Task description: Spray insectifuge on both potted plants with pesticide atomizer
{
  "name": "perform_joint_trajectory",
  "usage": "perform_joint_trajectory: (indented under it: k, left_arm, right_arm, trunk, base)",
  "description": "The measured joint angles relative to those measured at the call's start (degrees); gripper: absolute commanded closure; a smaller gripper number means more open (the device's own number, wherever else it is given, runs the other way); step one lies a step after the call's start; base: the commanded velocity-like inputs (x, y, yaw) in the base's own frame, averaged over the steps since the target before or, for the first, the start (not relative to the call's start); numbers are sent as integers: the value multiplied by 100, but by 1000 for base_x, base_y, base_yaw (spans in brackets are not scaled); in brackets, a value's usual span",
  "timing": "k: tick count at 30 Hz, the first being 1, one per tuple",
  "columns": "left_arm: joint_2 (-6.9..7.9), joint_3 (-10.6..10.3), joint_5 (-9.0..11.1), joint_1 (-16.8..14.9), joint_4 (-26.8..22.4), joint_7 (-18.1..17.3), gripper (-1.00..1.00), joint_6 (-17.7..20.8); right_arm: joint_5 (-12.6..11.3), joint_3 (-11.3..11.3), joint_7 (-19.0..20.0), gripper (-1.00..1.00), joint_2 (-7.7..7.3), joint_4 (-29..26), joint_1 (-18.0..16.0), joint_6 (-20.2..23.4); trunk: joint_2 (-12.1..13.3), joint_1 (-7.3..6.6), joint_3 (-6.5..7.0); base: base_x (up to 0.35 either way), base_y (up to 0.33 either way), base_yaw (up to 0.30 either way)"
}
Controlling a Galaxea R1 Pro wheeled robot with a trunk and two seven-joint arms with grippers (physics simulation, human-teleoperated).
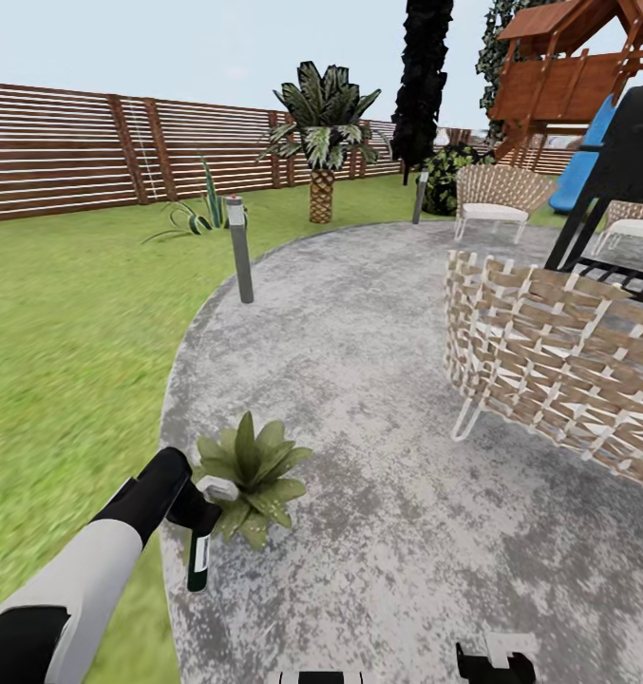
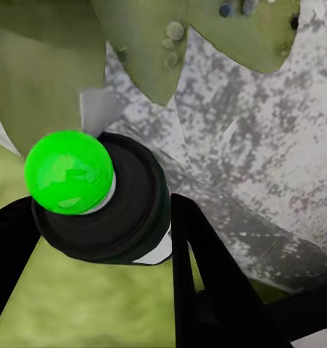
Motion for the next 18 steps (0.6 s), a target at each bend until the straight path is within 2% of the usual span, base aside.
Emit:
perform_joint_trajectory:
  k: [8, 13, 18]
  left_arm:
    - [-43, -22, 24, -163, 90, -8, 100, 3]
    - [-35, -22, 23, -149, 84, -9, 100, 0]
    - [-28, -22, 23, -126, 81, -9, 100, -3]
  right_arm:
    - [6, 5, 2, -100, -19, 7, 0, -1]
    - [6, 5, 2, -100, -19, 6, 0, 0]
    - [6, 5, 3, -100, -19, 6, 1, 1]
  trunk:
    - [0, 1, 0]
    - [0, 4, 0]
    - [0, 3, 0]
  base:
    - [-1, 9, 0]
    - [-255, 67, 0]
    - [-233, 212, 0]
